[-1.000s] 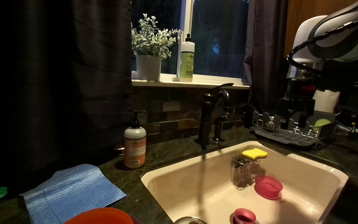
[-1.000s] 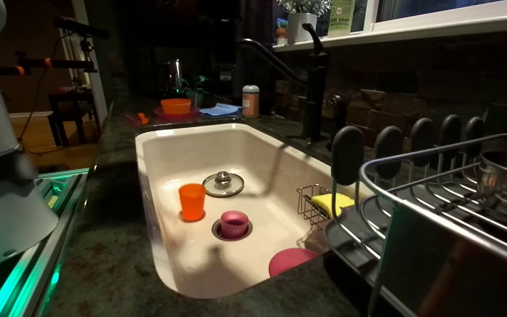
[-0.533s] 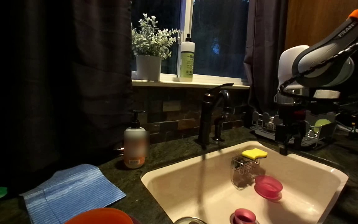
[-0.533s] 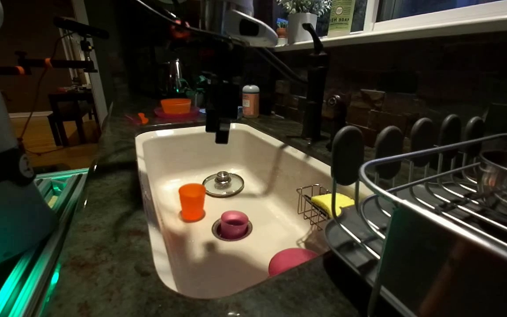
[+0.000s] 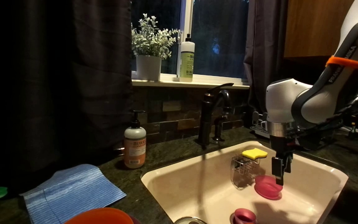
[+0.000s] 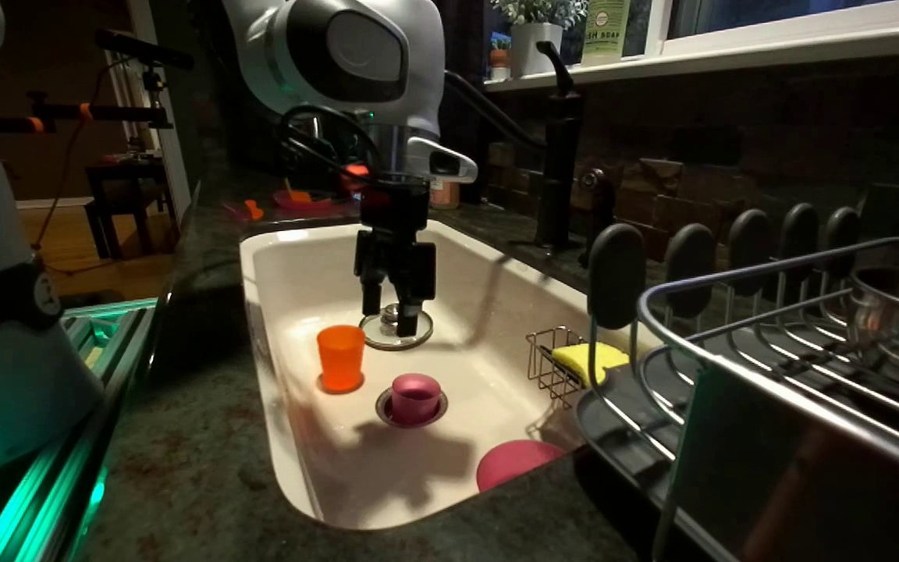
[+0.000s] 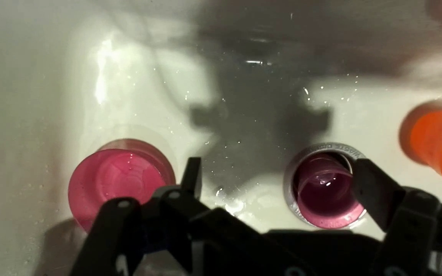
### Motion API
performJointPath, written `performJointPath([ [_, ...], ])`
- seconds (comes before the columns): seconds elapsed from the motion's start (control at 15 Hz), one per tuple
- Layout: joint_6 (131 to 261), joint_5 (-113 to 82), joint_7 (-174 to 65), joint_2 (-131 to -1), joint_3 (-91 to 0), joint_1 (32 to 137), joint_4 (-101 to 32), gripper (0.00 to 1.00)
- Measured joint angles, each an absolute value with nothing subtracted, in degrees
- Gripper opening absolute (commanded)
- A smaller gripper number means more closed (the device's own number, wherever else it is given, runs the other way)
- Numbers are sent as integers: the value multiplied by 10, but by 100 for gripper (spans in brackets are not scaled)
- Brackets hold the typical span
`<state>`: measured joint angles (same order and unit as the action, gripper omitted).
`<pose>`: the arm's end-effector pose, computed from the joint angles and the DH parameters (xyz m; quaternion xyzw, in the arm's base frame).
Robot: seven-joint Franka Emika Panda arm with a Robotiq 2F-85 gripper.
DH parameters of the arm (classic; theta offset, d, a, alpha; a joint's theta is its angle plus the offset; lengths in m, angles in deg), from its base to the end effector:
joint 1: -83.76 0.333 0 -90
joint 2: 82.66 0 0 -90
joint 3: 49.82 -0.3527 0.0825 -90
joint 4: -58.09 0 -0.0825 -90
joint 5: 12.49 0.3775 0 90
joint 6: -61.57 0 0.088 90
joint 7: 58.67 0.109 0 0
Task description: Remove the pink cup from the sink and put it in the drying rack
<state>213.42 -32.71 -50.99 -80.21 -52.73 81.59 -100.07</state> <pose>0.3694 0.0140 0.2315 0.9896 0.1010 -0.0697 0.0750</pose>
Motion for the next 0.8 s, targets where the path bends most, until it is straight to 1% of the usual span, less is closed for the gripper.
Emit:
performJointPath([
  [0.33,2211,-382,-488,-719,-491,819,-1000,100],
  [0.6,2213,-380,-489,-711,-487,824,-996,100],
  [0.8,2225,-393,-457,-709,-453,852,-992,100],
])
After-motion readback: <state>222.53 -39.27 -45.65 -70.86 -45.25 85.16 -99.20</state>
